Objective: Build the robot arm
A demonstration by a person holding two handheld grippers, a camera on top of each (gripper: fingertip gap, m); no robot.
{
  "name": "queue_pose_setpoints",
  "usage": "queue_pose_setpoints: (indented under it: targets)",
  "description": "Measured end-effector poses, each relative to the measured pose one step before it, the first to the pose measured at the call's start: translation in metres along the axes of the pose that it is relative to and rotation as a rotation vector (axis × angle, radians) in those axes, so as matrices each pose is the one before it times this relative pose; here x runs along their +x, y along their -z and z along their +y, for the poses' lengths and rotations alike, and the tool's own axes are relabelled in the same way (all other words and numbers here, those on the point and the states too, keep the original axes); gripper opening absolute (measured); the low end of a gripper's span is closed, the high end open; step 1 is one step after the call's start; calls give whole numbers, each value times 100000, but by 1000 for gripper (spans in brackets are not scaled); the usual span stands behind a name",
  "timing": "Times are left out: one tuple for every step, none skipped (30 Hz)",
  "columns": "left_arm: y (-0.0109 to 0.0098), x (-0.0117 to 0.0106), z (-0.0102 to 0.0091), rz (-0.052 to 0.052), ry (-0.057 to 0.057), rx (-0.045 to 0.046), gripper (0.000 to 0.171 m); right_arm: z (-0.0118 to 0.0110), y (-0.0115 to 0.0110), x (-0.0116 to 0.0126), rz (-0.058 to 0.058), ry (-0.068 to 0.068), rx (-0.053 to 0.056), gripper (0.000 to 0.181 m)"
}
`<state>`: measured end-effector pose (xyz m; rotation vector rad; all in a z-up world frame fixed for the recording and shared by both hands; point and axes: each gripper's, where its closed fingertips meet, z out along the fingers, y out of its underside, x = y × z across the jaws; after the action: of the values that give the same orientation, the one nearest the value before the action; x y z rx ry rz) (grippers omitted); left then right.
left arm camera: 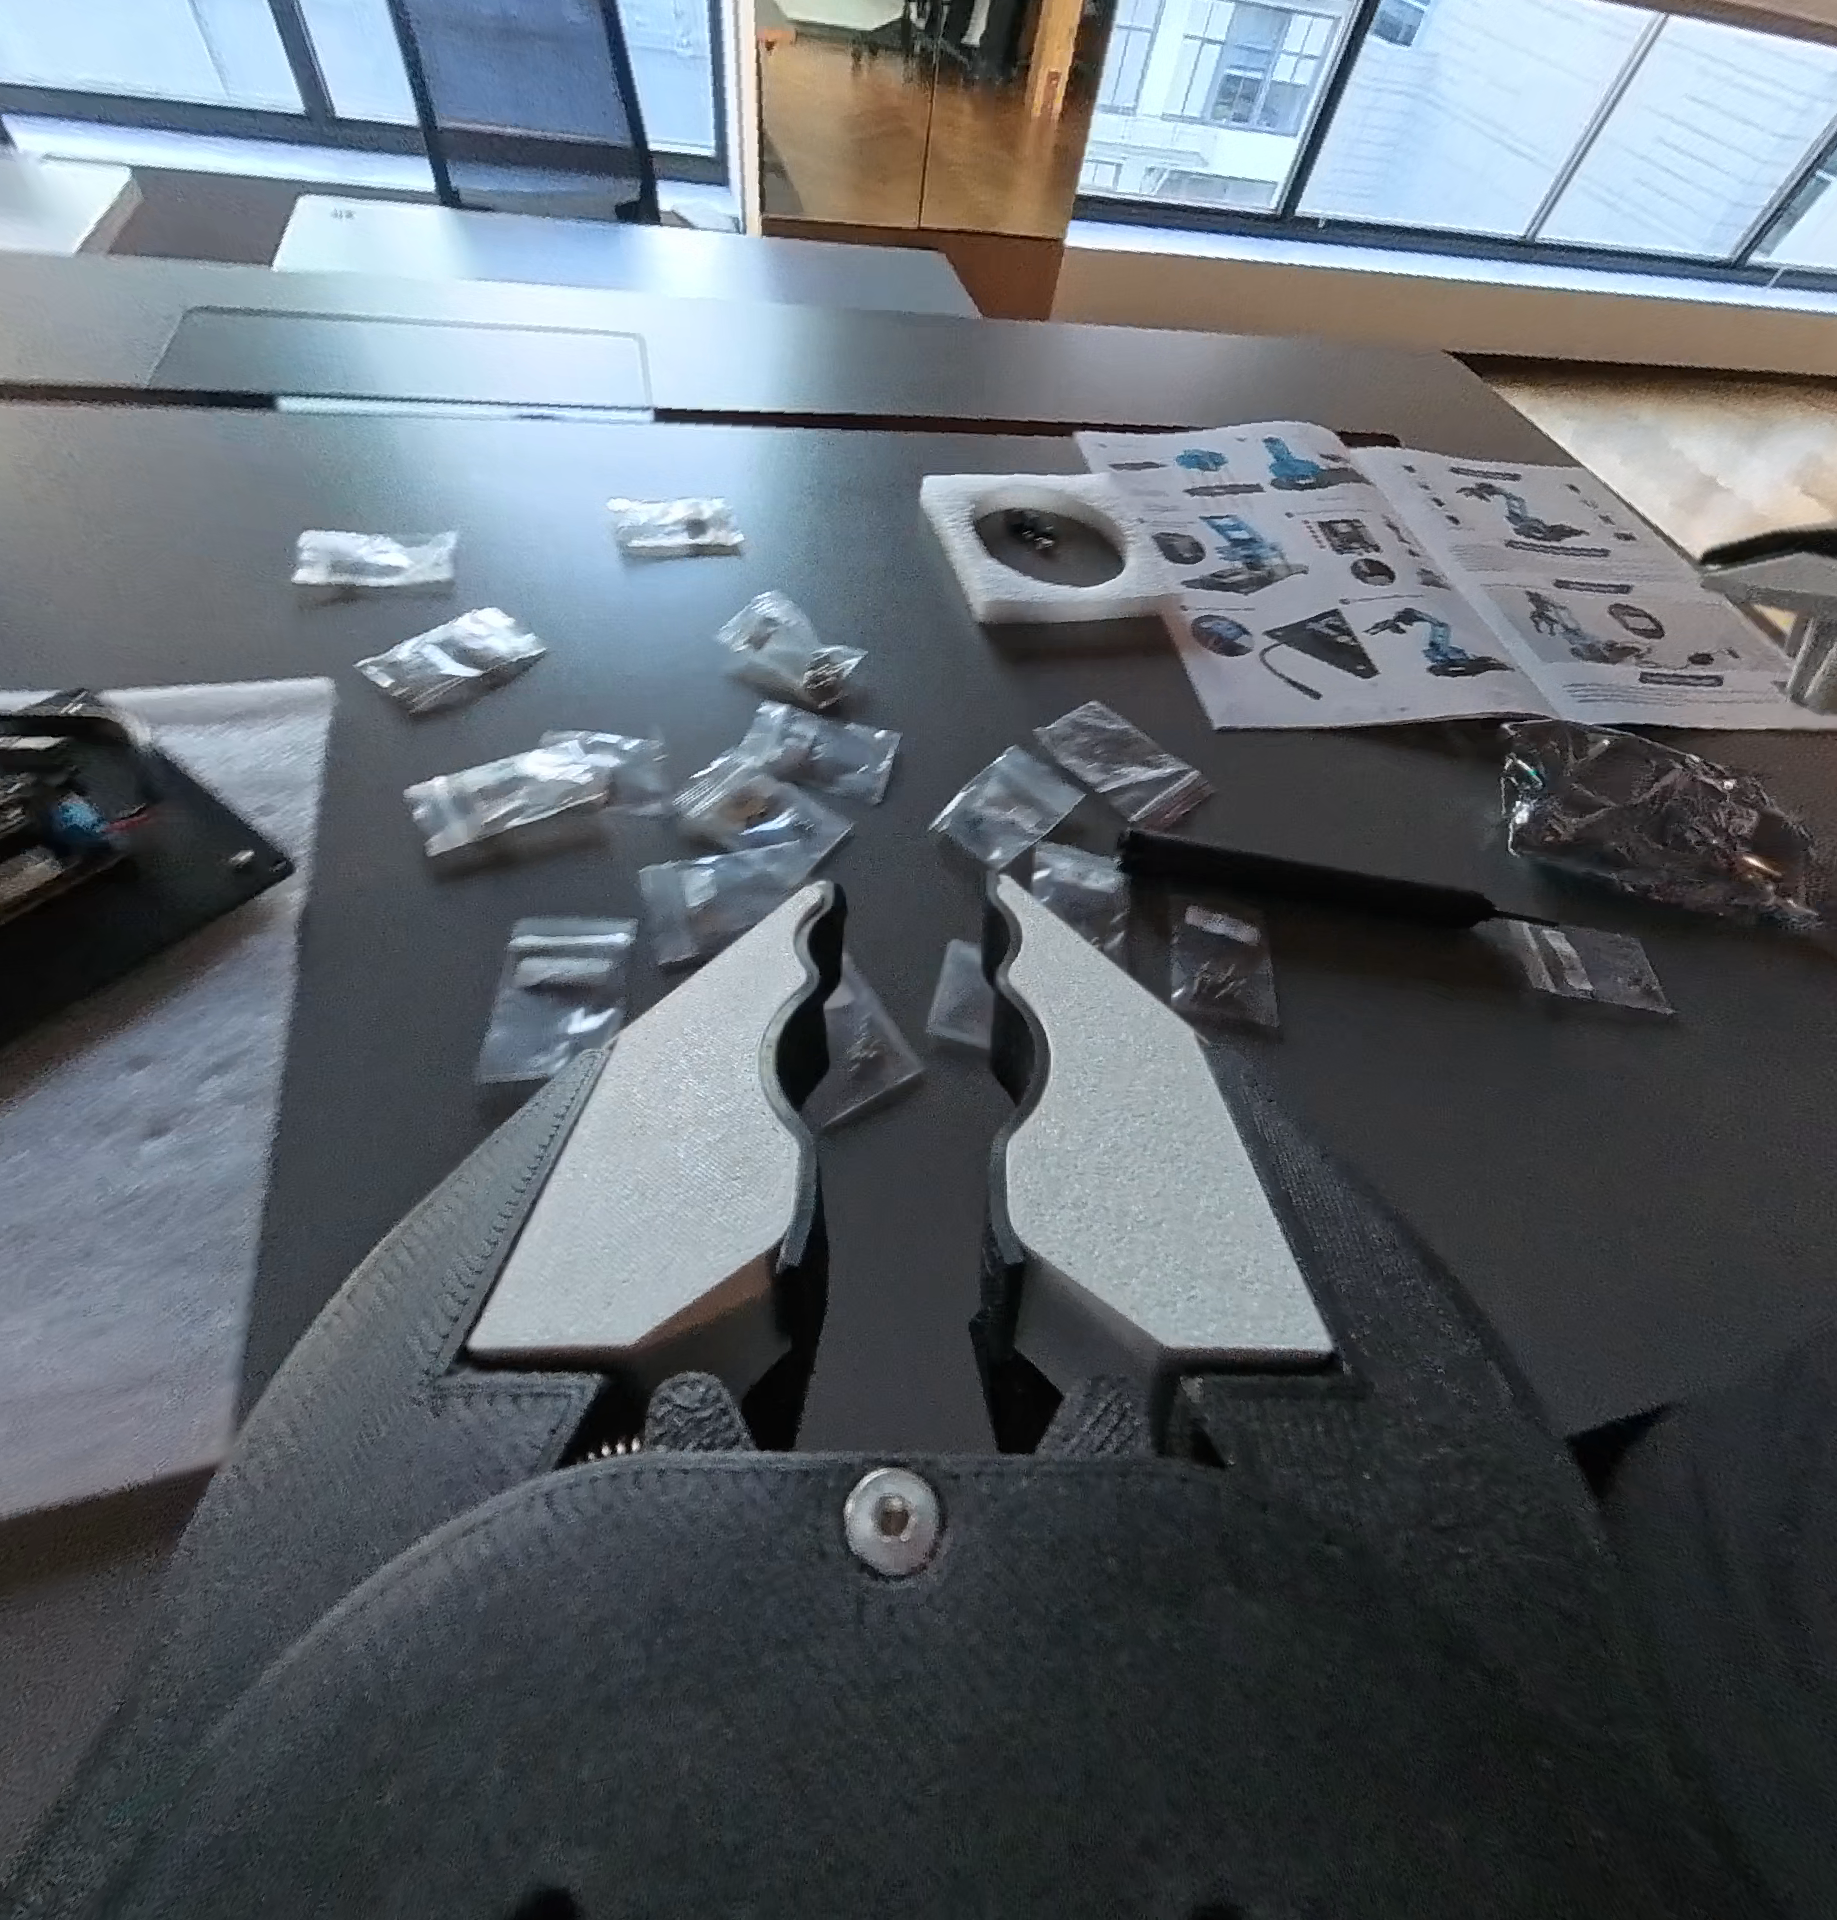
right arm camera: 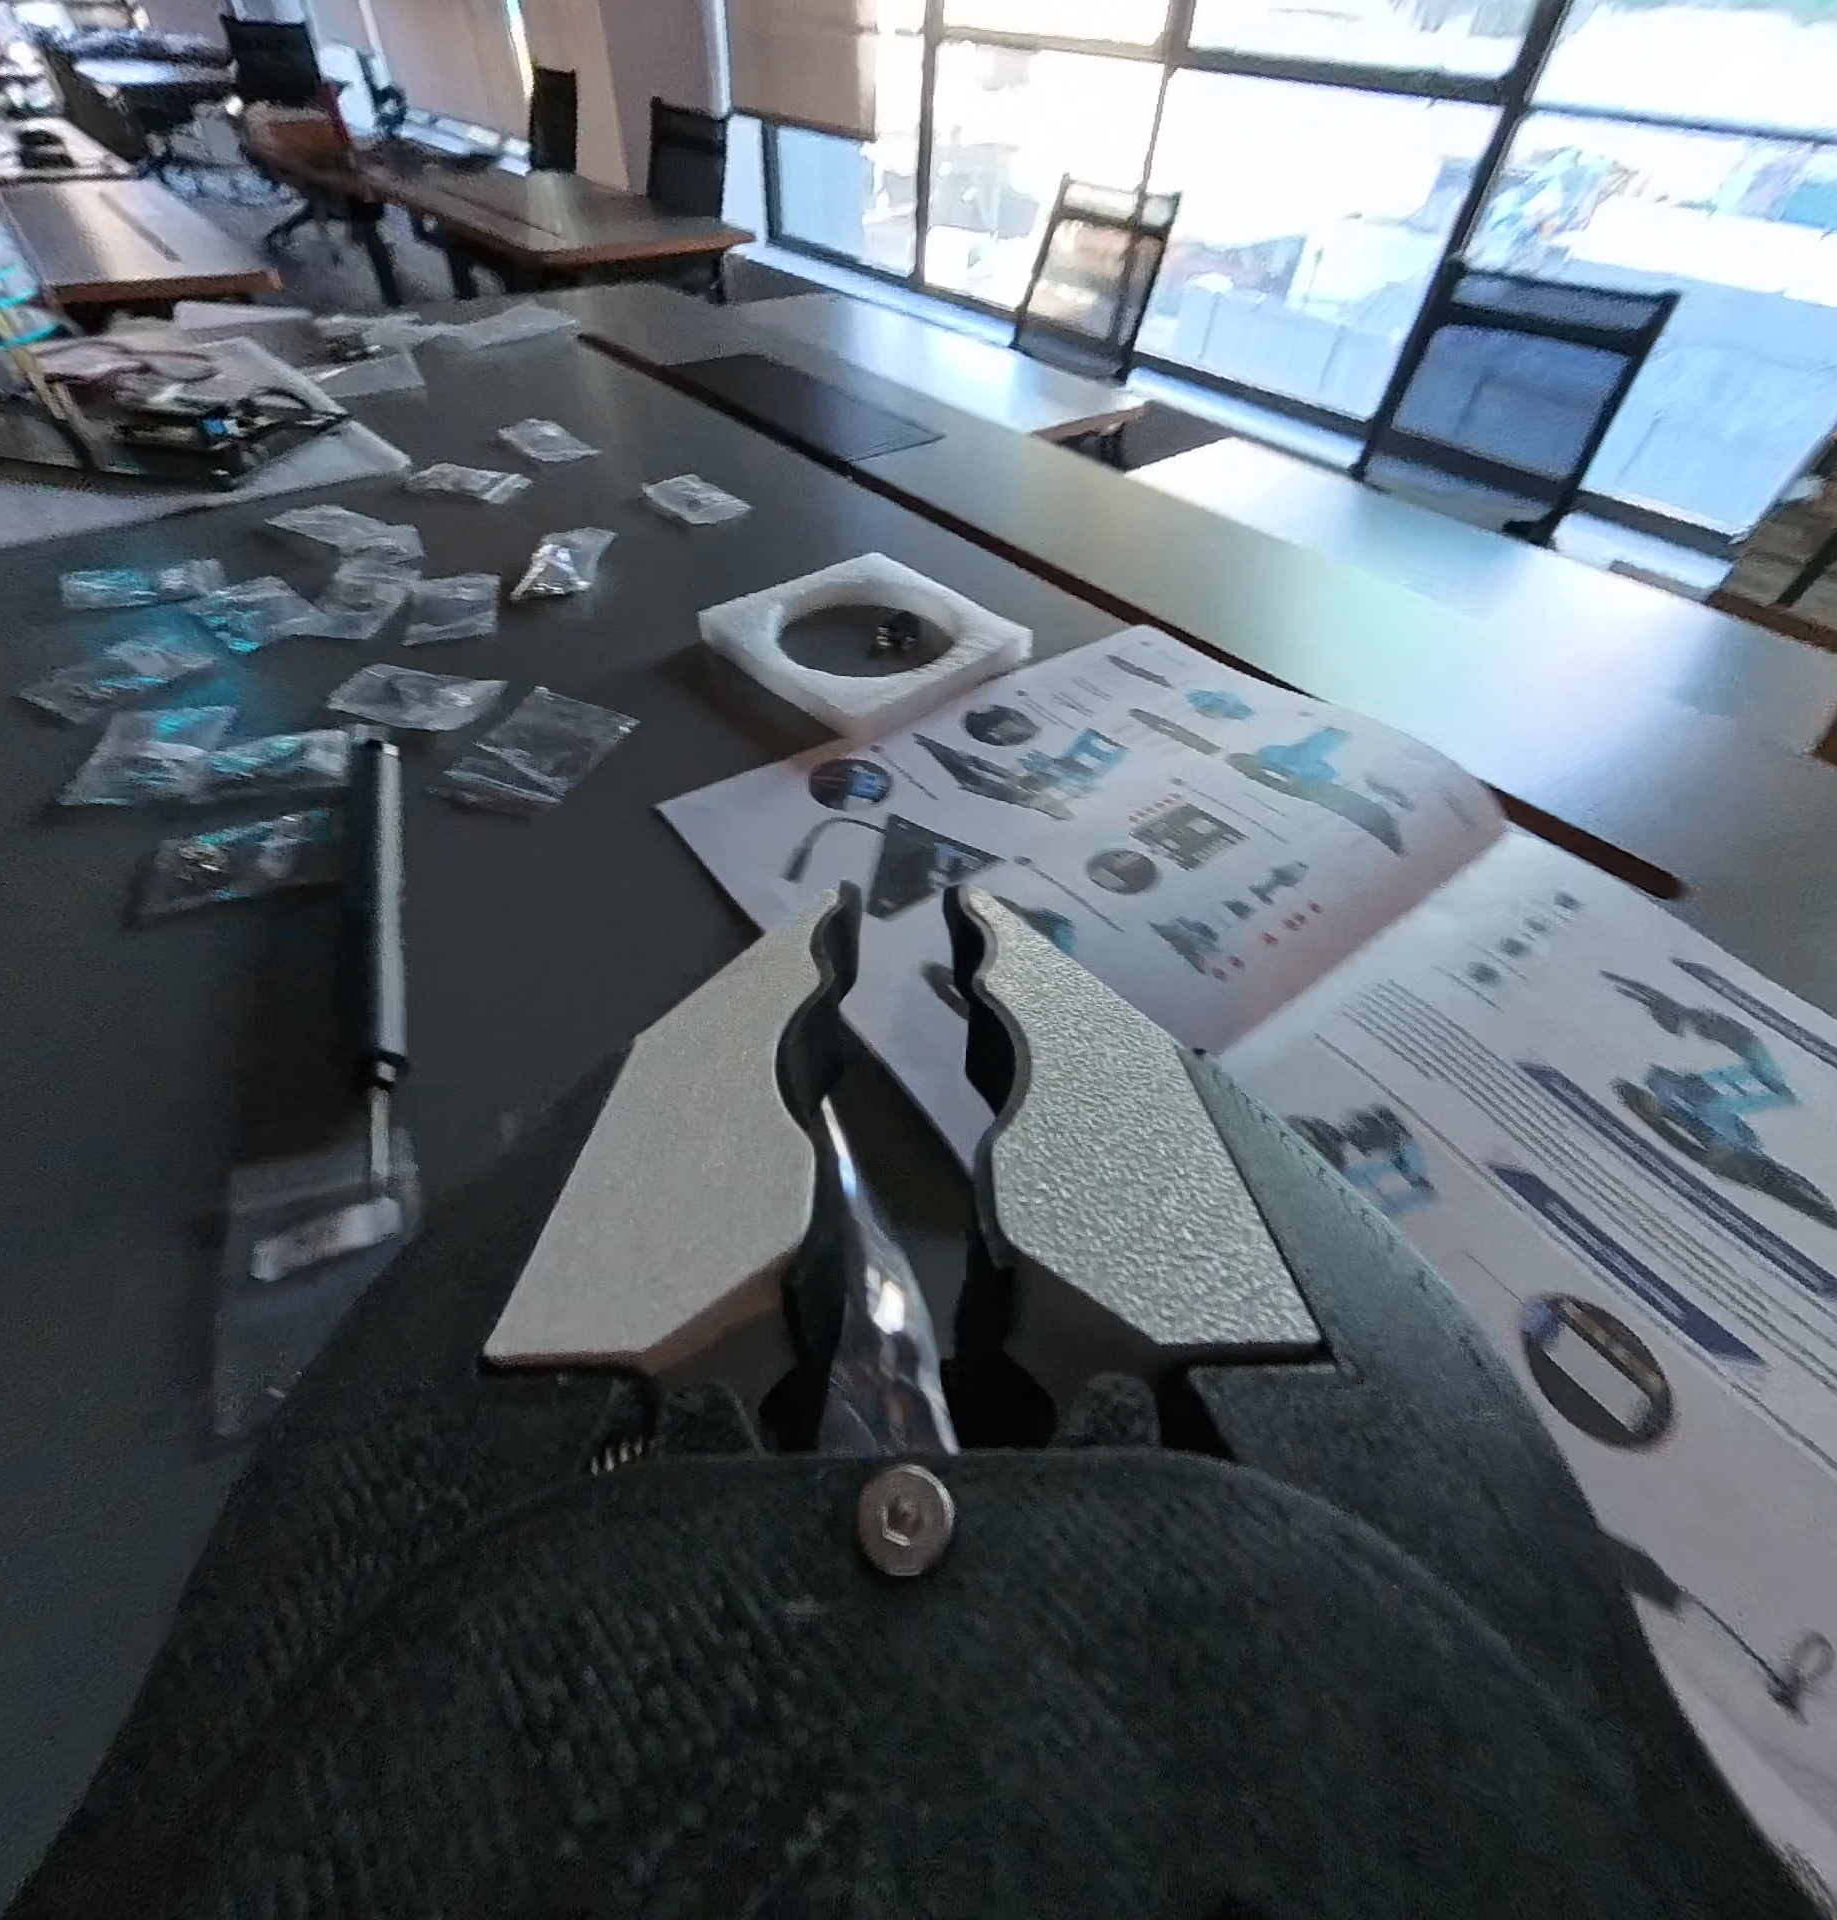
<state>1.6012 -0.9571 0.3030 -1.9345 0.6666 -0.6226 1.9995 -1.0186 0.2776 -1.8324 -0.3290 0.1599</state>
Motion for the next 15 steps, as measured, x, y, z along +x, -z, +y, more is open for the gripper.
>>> queue_pose_setpoints:
  targets:
    - [791, -1129, 120, 298, 1891, -961, 24, -846, -830, -1368, -4658, -163, -2337, 19]
    - [715, -1238, 245, 39, 1868, -1728, 24, -808, -1042, -1909, -7648, -241, -2968, 22]
    - [655, -1252, 257, 268, 1258, -1950, 25, -776, -1264, -2220, -9426, -690, -3309, 25]
    - [601, -1214, 226, 594, 349, -1772, 26, -956, -1443, -2370, -10071, 97, -1841, 27]
    - [607, -1310, 99, -177, -746, -980, 26, -1098, -1627, -2231, -9063, 1390, -783, 28]
    - [584, -1496, -6, -1435, -1143, 112, 26, -1254, -1793, -1778, -6268, 2561, 39, 28]
    - [465, -1456, 10, -852, -697, 223, 26, -1357, -1992, -1424, -4475, 2847, 602, 28]
    - [287, -1337, 185, 527, 103, -842, 28, -1297, -2230, -1300, -4944, 1323, 364, 28]
    - [111, -1262, 399, 1519, 322, -2207, 31, -1203, -2463, -1164, -5895, -1215, -83, 30]
    - [-10, -1374, 448, 1142, -126, -2457, 31, -1314, -2587, -1004, -6133, -1918, 825, 30]
    - [-85, -1590, 393, -132, -616, -1843, 32, -1520, -2653, -682, -5112, -1475, 2620, 30]
    - [-141, -1619, 370, -658, -465, -1566, 33, -1376, -2759, -385, -5044, -2746, 2385, 31]
    - [-150, -1311, 351, 563, -590, -1366, 35, -1098, -2822, -316, -6914, -4239, 1263, 34]
    - [-90, -1078, 272, 1213, -1472, -1065, 36, -877, -2737, 68, -6738, -4074, 304, 36]
    - [0, -1077, 119, 48, -2162, -82, 35, -767, -2567, 647, -4171, -1970, 134, 36]
